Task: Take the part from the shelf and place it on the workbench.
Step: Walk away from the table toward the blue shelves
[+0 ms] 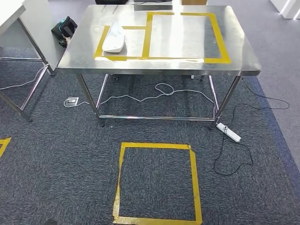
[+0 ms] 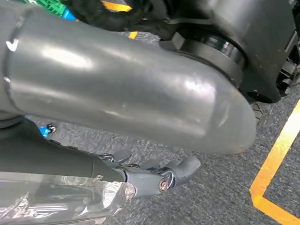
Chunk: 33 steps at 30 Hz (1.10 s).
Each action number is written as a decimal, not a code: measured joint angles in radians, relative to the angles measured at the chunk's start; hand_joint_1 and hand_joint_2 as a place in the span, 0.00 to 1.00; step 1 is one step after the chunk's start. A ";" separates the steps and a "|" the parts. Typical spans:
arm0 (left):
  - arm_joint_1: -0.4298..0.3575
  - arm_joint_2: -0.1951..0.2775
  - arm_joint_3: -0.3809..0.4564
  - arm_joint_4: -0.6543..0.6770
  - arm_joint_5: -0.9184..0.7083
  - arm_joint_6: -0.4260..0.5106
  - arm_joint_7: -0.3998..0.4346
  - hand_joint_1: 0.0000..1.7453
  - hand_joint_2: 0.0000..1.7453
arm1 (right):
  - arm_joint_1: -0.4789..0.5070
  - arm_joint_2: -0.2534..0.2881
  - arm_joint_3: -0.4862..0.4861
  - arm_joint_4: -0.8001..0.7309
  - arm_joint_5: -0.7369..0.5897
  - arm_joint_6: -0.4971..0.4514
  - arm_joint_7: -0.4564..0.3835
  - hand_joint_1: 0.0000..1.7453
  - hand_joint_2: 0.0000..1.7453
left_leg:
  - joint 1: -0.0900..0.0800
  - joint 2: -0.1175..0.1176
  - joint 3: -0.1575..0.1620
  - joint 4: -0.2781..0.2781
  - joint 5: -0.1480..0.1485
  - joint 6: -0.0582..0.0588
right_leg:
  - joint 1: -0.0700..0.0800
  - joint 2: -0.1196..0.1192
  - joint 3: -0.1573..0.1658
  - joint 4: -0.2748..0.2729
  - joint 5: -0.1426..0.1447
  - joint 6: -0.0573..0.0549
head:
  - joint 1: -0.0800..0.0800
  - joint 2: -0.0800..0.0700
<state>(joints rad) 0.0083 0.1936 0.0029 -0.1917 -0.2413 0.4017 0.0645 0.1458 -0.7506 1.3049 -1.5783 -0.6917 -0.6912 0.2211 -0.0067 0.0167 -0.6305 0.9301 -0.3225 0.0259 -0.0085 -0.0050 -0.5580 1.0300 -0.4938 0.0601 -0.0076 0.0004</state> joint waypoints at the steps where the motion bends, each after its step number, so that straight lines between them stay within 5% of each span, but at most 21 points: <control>1: 0.002 -0.002 0.014 0.002 0.007 0.000 0.006 0.00 0.00 | 0.002 -0.005 0.005 -0.004 0.001 -0.002 -0.002 0.00 0.00 | 0.005 -0.002 0.003 -0.008 0.006 0.000 | -0.001 0.002 -0.019 0.049 -0.035 0.004 | 0.002 0.000; 3: 0.005 -0.006 0.033 0.006 0.013 0.001 0.013 0.00 0.00 | 0.005 -0.011 0.012 -0.007 0.003 -0.004 -0.003 0.00 0.00 | 0.007 -0.010 -0.004 -0.008 0.011 -0.001 | -0.004 0.003 -0.069 0.178 -0.112 0.011 | 0.005 0.000; 5: 0.007 -0.013 0.046 0.010 0.015 -0.001 0.020 0.00 0.00 | 0.012 -0.017 0.016 -0.011 0.009 -0.005 -0.002 0.00 0.00 | 0.009 -0.024 -0.016 -0.005 0.018 -0.007 | -0.007 0.003 -0.075 0.224 -0.131 0.018 | 0.005 0.000; 9: 0.013 -0.027 0.062 0.014 0.015 -0.012 0.029 0.00 0.00 | 0.042 -0.038 0.010 -0.031 0.049 -0.005 0.012 0.00 0.00 | 0.015 -0.058 -0.048 0.021 0.034 -0.029 | -0.012 0.037 0.062 0.004 -0.048 0.023 | 0.006 0.000; 11: 0.017 -0.032 0.066 0.014 0.016 -0.018 0.021 0.00 0.00 | 0.065 -0.047 -0.005 -0.047 0.081 -0.006 0.027 0.00 0.00 | 0.012 -0.073 -0.053 0.031 0.033 -0.039 | -0.009 0.052 0.071 -0.022 -0.041 0.006 | 0.005 -0.001; 14: 0.024 -0.044 0.076 0.015 0.027 -0.026 -0.002 0.00 0.00 | 0.110 -0.055 -0.041 -0.071 0.141 -0.006 0.060 0.00 0.00 | 0.012 -0.079 -0.054 0.036 0.023 -0.047 | -0.010 0.023 0.065 -0.017 -0.034 -0.022 | -0.002 -0.001; 15: 0.028 -0.049 0.078 0.016 0.029 -0.027 -0.007 0.00 0.00 | 0.124 -0.057 -0.055 -0.079 0.158 -0.006 0.068 0.00 0.00 | 0.012 -0.071 -0.062 0.057 0.000 -0.049 | -0.011 0.014 0.062 -0.017 -0.028 -0.029 | -0.004 -0.001; 17: 0.032 -0.063 0.080 0.017 0.031 -0.033 -0.012 0.00 0.00 | 0.149 -0.062 -0.082 -0.094 0.187 -0.006 0.085 0.00 0.00 | 0.013 -0.042 -0.102 0.176 -0.097 -0.054 | -0.011 -0.004 0.052 -0.018 -0.016 -0.038 | -0.009 -0.001; 19: 0.030 -0.077 0.081 0.018 0.029 -0.043 -0.014 0.00 0.00 | 0.176 -0.066 -0.106 -0.107 0.212 -0.006 0.103 0.00 0.00 | 0.014 -0.028 -0.140 0.320 -0.186 -0.057 | -0.010 -0.025 0.040 -0.017 -0.009 -0.038 | -0.011 -0.001; 20: 0.028 -0.083 0.082 0.018 0.028 -0.049 -0.013 0.00 0.00 | 0.188 -0.068 -0.116 -0.113 0.221 -0.006 0.111 0.00 0.00 | 0.014 -0.027 -0.139 0.352 -0.203 -0.056 | -0.009 -0.036 0.038 -0.017 -0.008 -0.037 | -0.011 -0.001; 22: 0.027 -0.095 0.082 0.018 0.025 -0.057 -0.011 0.00 0.00 | 0.205 -0.070 -0.132 -0.124 0.230 -0.006 0.118 0.00 0.00 | 0.014 -0.021 -0.084 0.305 -0.187 -0.050 | -0.009 -0.057 0.040 -0.016 -0.006 -0.034 | -0.011 -0.001; 25: 0.022 -0.106 0.081 0.018 0.021 -0.061 -0.009 0.00 0.00 | 0.227 -0.074 -0.155 -0.140 0.233 -0.006 0.120 0.00 0.00 | 0.006 0.040 0.044 0.117 -0.130 -0.035 | -0.002 -0.086 0.044 -0.011 -0.009 -0.021 | -0.011 -0.001; 26: 0.020 -0.109 0.081 0.018 0.021 -0.062 -0.008 0.00 0.00 | 0.234 -0.076 -0.163 -0.146 0.233 -0.006 0.120 0.00 0.00 | 0.003 0.051 0.059 0.090 -0.126 -0.031 | 0.001 -0.096 0.045 -0.010 -0.011 -0.015 | -0.010 -0.001; 28: 0.019 -0.115 0.081 0.019 0.019 -0.064 -0.005 0.00 0.00 | 0.246 -0.083 -0.176 -0.156 0.230 -0.006 0.119 0.00 0.00 | 0.002 0.034 0.058 0.083 -0.128 -0.024 | 0.002 -0.117 0.051 -0.013 -0.014 -0.003 | -0.007 -0.001; 30: 0.022 -0.121 0.081 0.020 0.019 -0.065 -0.002 0.00 0.00 | 0.257 -0.088 -0.191 -0.165 0.229 -0.006 0.117 0.00 0.00 | 0.005 0.013 0.059 0.080 -0.127 -0.014 | -0.002 -0.097 0.048 0.004 -0.034 0.008 | -0.004 -0.001; 33: 0.019 -0.131 0.081 0.020 0.018 -0.065 0.000 0.00 0.00 | 0.287 -0.094 -0.214 -0.179 0.231 -0.007 0.115 0.00 0.00 | 0.007 -0.019 0.057 0.078 -0.122 0.002 | -0.003 -0.015 -0.029 0.170 -0.122 0.013 | 0.002 -0.001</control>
<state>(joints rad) 0.0274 0.0625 0.0843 -0.1720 -0.2228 0.3366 0.0649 0.4331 -0.8447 1.0910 -1.7572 -0.4610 -0.6980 0.3359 0.0000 -0.0027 -0.5739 1.0079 -0.4447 0.0276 -0.0118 -0.0202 -0.5866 1.2002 -0.6163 0.0735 -0.0057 -0.0004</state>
